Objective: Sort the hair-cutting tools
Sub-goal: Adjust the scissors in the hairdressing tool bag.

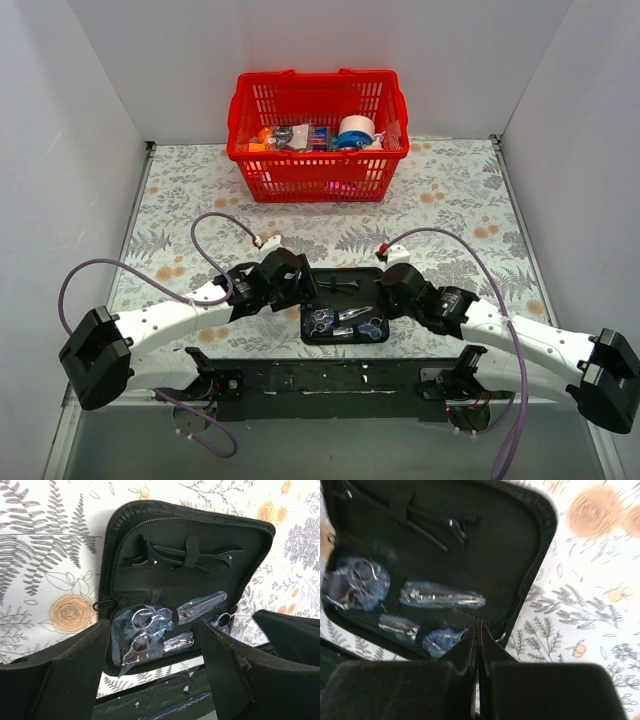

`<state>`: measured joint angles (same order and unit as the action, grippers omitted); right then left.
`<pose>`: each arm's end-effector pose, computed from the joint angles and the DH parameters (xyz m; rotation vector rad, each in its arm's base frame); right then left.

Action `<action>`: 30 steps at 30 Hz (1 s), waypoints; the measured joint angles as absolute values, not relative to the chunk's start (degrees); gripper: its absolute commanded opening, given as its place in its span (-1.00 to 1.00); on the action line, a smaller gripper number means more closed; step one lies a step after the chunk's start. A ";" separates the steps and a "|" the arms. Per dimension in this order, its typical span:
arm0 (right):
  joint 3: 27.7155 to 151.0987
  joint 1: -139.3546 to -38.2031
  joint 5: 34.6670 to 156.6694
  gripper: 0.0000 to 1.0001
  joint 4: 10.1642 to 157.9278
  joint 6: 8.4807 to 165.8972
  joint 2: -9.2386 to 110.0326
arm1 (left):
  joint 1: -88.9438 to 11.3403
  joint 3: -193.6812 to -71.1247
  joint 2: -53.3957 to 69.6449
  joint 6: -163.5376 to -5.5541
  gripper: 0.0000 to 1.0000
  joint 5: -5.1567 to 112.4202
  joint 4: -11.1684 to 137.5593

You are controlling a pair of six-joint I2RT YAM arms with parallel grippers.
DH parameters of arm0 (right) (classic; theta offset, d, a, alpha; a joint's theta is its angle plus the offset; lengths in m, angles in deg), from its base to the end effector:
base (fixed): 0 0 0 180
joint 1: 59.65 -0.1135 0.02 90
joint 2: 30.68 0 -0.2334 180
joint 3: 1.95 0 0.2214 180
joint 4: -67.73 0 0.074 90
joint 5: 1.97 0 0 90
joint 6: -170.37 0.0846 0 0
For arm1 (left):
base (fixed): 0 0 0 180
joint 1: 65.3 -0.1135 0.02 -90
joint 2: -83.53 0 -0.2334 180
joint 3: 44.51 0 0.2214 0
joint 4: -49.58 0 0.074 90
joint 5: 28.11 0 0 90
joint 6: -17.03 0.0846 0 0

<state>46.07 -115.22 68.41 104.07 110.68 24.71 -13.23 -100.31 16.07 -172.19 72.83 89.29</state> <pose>0.1467 0.1638 0.1710 -0.3374 2.2841 0.3791 0.1635 -0.1837 0.1616 -1.1504 2.4122 -0.8435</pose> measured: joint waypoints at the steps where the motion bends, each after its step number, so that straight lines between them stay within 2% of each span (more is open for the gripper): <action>1: 44.95 -115.22 69.90 -0.97 103.55 110.72 24.91 | -13.23 -100.09 15.37 -172.21 0.43 72.02 88.26; 14: 38.90 -115.22 78.09 -0.97 97.91 112.21 27.79 | -13.01 -95.46 11.11 -173.72 0.39 63.83 77.81; 30: 36.36 -115.18 79.01 -0.97 94.78 113.56 27.86 | -11.04 -93.49 7.83 -175.73 0.37 62.45 73.33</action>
